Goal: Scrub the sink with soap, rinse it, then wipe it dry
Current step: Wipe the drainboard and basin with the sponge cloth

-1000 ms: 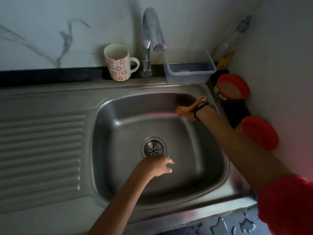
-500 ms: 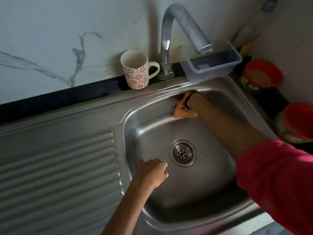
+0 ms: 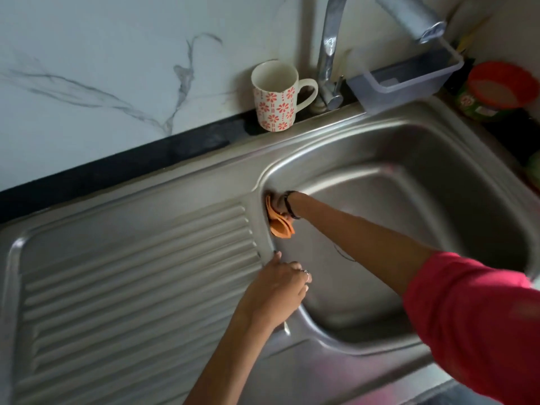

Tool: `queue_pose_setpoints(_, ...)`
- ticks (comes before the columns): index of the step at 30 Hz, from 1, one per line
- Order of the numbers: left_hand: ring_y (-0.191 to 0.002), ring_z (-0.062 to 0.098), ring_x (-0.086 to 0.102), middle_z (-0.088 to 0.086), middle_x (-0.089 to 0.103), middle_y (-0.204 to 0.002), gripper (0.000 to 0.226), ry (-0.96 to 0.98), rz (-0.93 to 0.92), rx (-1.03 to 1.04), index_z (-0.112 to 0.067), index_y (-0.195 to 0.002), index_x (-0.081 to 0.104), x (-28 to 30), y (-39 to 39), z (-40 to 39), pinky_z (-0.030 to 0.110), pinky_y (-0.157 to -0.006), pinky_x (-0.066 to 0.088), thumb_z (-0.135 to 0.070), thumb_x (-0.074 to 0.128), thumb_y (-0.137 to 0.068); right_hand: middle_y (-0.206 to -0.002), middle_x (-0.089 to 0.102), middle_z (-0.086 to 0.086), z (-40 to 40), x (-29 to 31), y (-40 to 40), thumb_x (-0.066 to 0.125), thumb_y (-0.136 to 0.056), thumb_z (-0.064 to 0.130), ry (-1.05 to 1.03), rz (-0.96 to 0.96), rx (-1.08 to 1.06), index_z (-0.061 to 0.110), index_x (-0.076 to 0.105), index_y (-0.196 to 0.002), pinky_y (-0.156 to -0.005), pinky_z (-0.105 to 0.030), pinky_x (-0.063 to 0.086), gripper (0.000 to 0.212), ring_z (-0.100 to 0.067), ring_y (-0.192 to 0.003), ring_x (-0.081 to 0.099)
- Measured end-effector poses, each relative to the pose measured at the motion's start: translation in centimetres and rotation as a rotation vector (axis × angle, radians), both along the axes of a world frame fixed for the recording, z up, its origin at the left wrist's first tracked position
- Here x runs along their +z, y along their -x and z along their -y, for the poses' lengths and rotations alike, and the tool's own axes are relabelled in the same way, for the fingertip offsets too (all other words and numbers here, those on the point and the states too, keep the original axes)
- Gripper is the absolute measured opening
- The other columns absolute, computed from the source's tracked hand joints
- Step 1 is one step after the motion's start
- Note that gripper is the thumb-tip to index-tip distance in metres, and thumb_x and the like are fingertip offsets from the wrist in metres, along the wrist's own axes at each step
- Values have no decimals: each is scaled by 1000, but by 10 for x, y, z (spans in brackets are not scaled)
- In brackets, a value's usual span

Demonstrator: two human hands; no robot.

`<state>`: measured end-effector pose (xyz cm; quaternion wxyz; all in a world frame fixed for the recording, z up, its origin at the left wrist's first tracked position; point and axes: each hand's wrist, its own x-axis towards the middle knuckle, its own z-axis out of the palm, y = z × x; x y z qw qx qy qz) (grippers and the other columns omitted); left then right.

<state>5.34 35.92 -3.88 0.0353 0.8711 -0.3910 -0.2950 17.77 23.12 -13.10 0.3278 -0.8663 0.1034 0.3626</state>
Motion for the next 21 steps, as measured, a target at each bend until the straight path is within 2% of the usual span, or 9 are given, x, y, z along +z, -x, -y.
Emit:
queue_pose_setpoints(2,-117,21,51,5,56,-127,34,2,11,-22,-14,-125,56,2,2,-5,30,-115,3,-18,36,-98,-69,48,-9,-9,7,9,40,-88,-4,-66,-95,15,10,45,-71,-62,-34,46,23,-22,-60,48)
queue_pose_setpoints(4,-118,19,50,4,57,-126,34,2,13,-39,-14,-122,58,4,3,-8,30,-115,2,-17,35,-98,-79,52,-9,-9,7,27,45,-85,-6,-112,-192,167,8,50,-88,-65,-38,49,16,-28,-75,54)
queue_pose_setpoints(6,-117,17,49,2,57,-125,34,-1,12,-48,-14,-118,61,7,3,-7,29,-116,3,-16,33,-98,-93,51,0,9,-20,48,56,-83,2,-66,-261,362,15,52,-108,-74,-35,45,28,-20,-88,51)
queue_pose_setpoints(9,-122,13,46,0,56,-127,35,-31,-27,-55,-14,-117,61,12,0,-4,28,-115,1,-17,31,-98,-92,53,14,28,-43,81,60,-80,17,85,-244,393,38,58,-93,-81,-30,42,25,-16,-95,54)
queue_pose_setpoints(10,-122,12,46,-1,57,-126,35,-41,-33,-54,-15,-116,61,13,-2,-3,28,-115,2,-17,31,-98,-95,57,12,32,-33,89,59,-84,18,89,-218,429,35,59,-93,-81,-30,40,19,-17,-95,54)
queue_pose_setpoints(12,-119,13,48,-1,58,-123,33,-74,-43,-55,-16,-114,63,12,-4,3,30,-115,4,-18,33,-98,-116,59,-1,45,-16,93,54,-91,21,92,-113,441,19,57,-113,-85,-28,38,22,-21,-104,54)
queue_pose_setpoints(16,-124,15,46,-1,54,-131,32,-135,-97,-42,-19,-123,58,12,-7,18,38,-116,3,-27,43,-95,-116,60,-17,114,16,78,43,-96,24,238,226,176,19,52,-112,-82,-31,39,19,-31,-108,57)
queue_pose_setpoints(19,-128,16,43,0,50,-136,50,-276,-108,-68,-20,-133,48,15,-7,29,48,-115,-7,-45,50,-90,-133,50,-19,172,20,68,38,-95,20,515,410,-7,22,32,-143,-97,-37,40,49,-35,-119,51)
queue_pose_setpoints(21,-127,19,43,3,52,-131,59,-401,-76,-84,-17,-130,50,16,-9,36,53,-113,-10,-54,54,-84,-148,32,-18,199,10,62,36,-97,23,638,366,-147,22,27,-146,-108,-41,30,50,-35,-133,35)
